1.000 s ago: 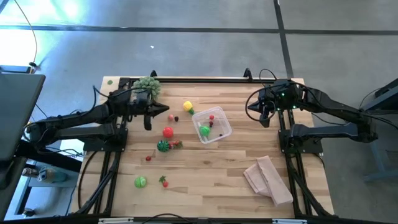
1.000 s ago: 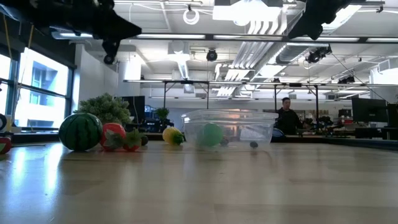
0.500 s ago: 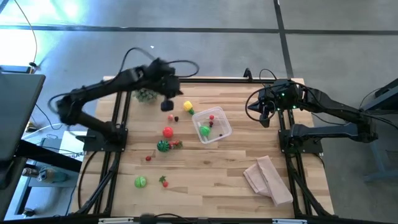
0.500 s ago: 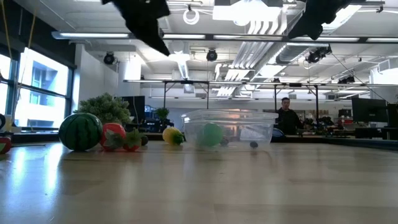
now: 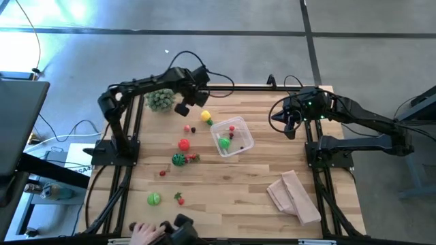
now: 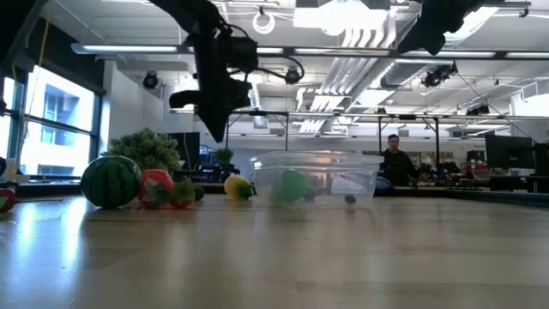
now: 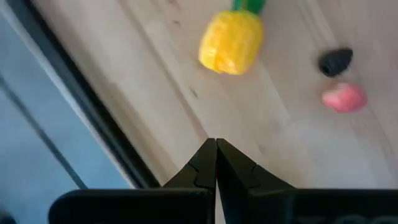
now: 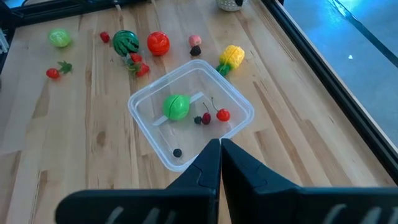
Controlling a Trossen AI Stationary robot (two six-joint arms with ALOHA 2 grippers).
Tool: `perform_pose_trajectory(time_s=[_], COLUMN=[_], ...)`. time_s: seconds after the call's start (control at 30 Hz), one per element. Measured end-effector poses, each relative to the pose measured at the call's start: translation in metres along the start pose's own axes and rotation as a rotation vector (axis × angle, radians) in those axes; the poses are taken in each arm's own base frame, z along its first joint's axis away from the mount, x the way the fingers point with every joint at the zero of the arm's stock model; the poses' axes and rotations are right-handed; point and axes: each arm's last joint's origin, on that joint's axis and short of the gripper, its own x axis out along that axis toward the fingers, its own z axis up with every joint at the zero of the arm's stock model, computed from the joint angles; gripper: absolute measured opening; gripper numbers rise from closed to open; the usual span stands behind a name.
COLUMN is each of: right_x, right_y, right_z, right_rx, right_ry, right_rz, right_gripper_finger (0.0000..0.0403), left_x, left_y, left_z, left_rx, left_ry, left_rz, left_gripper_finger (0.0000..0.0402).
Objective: Pick and placing Produce into tupperware
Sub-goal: Put the yellow pineapple into the transparent bin
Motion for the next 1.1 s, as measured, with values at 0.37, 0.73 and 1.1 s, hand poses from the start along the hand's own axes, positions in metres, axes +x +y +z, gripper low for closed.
perform_pose_trajectory(time_s=[0.37,0.73,1.1], right_x=[0.0,0.0,0.0], right_y=[0.0,0.0,0.0], right_z=[0.0,0.0,0.0], right_rx=[0.0,0.0,0.0], right_ry=[0.001,0.001,0.002], right_rz=[0.0,0.0,0.0], right_gripper_finger=[0.0004,0.0004,0.0004], left_x=[0.022,0.021,0.021], left_y=[0.005,-0.003,-0.004], left_z=[0.026,0.058,0.059], left_rx=[0.099,0.114,0.012], left_ry=[-0.11,-0.175,-0.171], left_rz=[0.021,0.08,0.076], left_gripper_finger=[0.0001,0.0001,0.0074])
